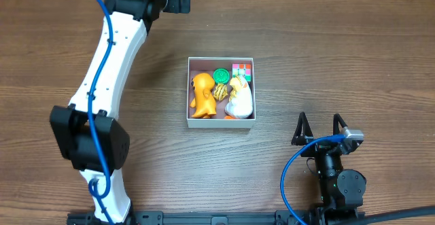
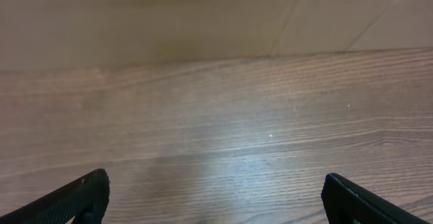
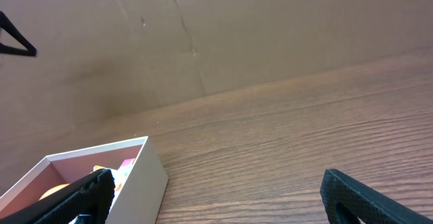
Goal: Pack container
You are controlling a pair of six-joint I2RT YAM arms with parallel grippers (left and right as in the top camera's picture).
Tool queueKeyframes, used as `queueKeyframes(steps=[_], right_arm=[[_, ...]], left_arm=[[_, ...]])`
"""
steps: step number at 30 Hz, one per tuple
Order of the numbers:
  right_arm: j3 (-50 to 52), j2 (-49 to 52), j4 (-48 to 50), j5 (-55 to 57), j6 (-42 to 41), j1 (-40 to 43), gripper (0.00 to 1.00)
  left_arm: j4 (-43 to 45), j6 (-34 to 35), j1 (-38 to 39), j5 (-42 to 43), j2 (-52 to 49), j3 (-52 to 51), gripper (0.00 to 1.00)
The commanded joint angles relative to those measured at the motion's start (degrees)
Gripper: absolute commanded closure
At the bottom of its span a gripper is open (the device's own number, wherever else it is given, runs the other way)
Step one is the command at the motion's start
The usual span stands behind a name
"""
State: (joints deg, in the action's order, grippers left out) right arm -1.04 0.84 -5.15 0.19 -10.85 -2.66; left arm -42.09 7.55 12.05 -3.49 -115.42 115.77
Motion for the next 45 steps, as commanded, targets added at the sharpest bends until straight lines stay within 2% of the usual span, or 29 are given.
queueKeyframes(steps=[1, 6, 13, 17, 33, 45], right_arm=[[0.59, -0.68, 0.33, -0.33, 0.22, 0.07, 0.0], [0.59, -0.68, 0.33, -0.33, 0.22, 0.07, 0.0], [0.59, -0.68, 0.35, -0.33, 0.22, 0.07, 0.0], [0.59, -0.68, 0.33, -0.33, 0.22, 0.07, 0.0], [0.59, -0.68, 0.35, -0.33, 0.22, 0.07, 0.0], [0.59, -0.68, 0.33, -0.33, 0.22, 0.07, 0.0]], left_arm=[[0.15, -4.59, -0.46, -0.13, 7.45, 0.63, 0.0], [2.51, -6.08, -0.79, -0.83, 12.33, -3.04, 0.0], [22.03, -1.81, -2.58, -0.79, 27.3, -29.2, 0.0], [24.98, 0.42, -4.07, -0.81, 35.47, -40.19, 0.0], [39.32, 0.87, -11.17, -1.01, 70.58, -76.63, 0.0], [43.54, 2.8, -12.09, -1.66, 85.7, -90.6, 0.0]])
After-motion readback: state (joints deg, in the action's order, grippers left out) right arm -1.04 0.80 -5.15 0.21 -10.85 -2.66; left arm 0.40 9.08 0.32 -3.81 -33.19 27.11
